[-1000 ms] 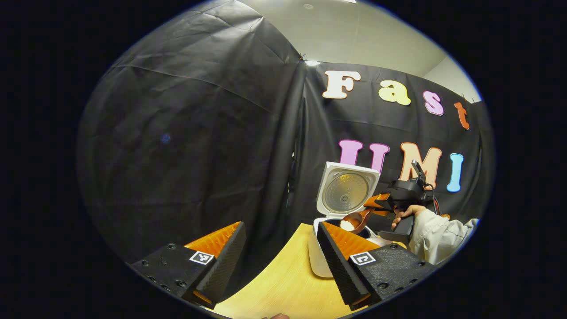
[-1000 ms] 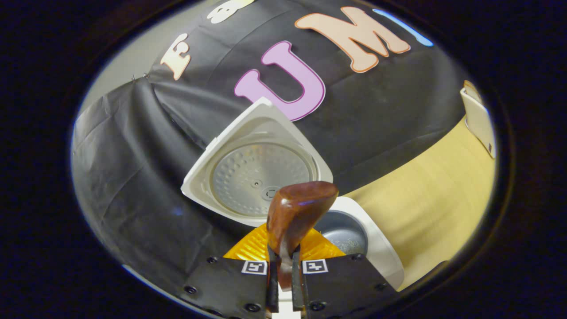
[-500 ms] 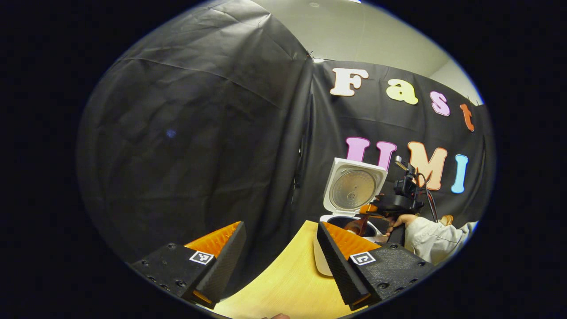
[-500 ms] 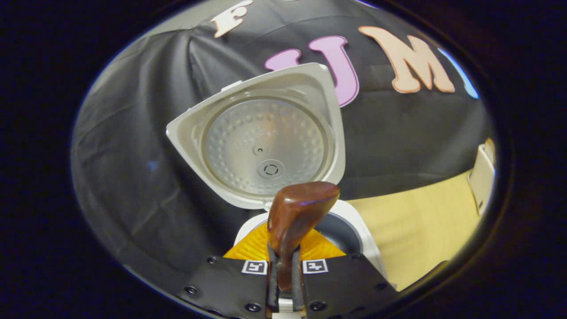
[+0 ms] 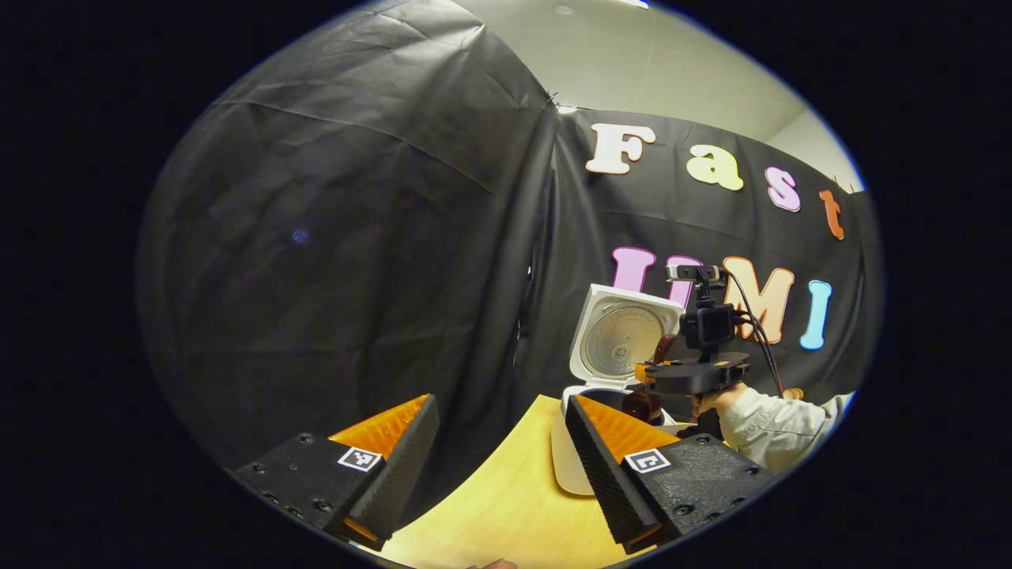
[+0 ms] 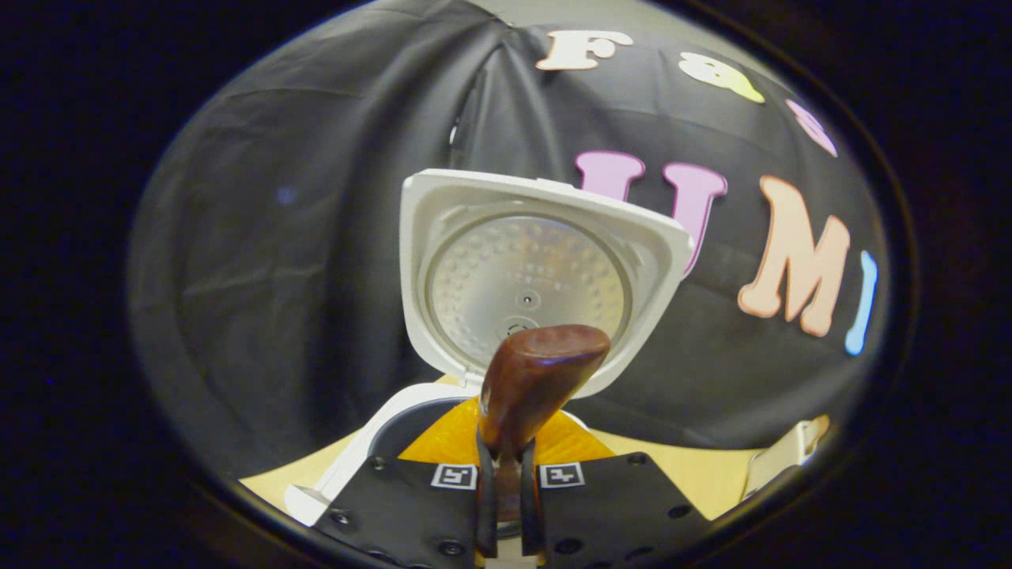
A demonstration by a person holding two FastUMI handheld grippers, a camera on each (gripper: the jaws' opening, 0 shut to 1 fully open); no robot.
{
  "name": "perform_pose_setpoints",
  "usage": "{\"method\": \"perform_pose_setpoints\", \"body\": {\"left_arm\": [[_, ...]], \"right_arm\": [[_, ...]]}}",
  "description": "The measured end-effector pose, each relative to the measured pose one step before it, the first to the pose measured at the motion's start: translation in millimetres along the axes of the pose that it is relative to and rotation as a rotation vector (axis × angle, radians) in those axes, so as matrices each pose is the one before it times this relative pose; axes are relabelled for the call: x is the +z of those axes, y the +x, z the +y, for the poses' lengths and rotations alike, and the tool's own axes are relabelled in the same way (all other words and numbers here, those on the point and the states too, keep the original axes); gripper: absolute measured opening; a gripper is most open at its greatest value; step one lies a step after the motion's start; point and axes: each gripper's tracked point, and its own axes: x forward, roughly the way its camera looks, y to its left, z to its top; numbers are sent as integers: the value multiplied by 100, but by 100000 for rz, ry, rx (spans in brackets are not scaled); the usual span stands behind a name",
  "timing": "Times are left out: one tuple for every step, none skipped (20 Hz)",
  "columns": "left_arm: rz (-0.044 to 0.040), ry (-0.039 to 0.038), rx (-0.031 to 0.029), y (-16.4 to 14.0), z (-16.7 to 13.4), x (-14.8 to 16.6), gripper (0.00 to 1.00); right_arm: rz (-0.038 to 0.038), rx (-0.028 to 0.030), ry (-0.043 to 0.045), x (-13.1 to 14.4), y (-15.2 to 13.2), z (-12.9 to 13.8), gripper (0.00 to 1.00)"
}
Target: Close the left gripper, press the button to open the rice cooker; take a wooden spoon from the chopstick holder with the right hand, scoop a spoonful of rice and pour it into the rice cooker, then put the wooden spoon back into the chopstick holder.
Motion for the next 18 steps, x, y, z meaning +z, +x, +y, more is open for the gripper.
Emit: {"method": "perform_pose_setpoints", "body": {"left_arm": [[-476, 397, -329, 0, -207, 168, 96], [-296, 742, -400, 142, -243, 63, 95], [-321, 811, -563, 46, -246, 164, 92], [-721, 700, -705, 72, -331, 199, 95], [-935, 486, -606, 43, -268, 361, 95], [-549, 390, -801, 49, -404, 195, 95], [-321, 85, -637, 63, -327, 132, 93], [-178, -90, -810, -26, -316, 22, 93], [-173, -136, -854, 82, -419, 126, 93], [-445, 38, -698, 41, -324, 77, 93], [-273, 43, -694, 89, -490, 218, 93], [-447, 163, -856, -45, -375, 167, 93], [-307, 211, -978, -48, -509, 147, 93], [-66, 99, -1203, 243, -826, -10, 93], [-73, 148, -1160, 163, -768, 92, 93], [-222, 257, -1281, 205, -761, 49, 93], [-304, 360, -1305, 149, -793, 202, 93], [-540, 417, -1779, 178, -905, 140, 93]], "right_arm": [[-1954, -1094, -3993, 388, -271, -25, 14], [-1289, -930, -3525, 172, -242, -200, 17], [-544, -68, -1332, 170, -407, -189, 15], [-335, 701, 826, 187, -226, 249, 17], [-144, 402, 1168, 177, -102, -95, 16], [-608, -61, 1294, 216, -99, -442, 16], [-634, 426, 1752, 406, -280, -429, 16], [183, 1795, 4371, 443, -502, -218, 14], [1142, 2636, 6544, 153, -548, -107, 14], [1391, 2709, 7557, 143, -375, -289, 15], [881, 2133, 7300, 198, -420, -339, 14], [303, 1390, 6313, 580, -637, -387, 15], [-11, 1252, 4875, 713, -741, -478, 14], [-468, 1274, 3991, 475, -909, -467, 14], [-621, 1041, 2769, 471, -728, -489, 14], [-796, 503, 2644, 326, -675, -562, 14], [-349, 484, 2258, 484, -1092, -554, 14], [-578, 143, 1916, 398, -1631, -544, 15]]}}
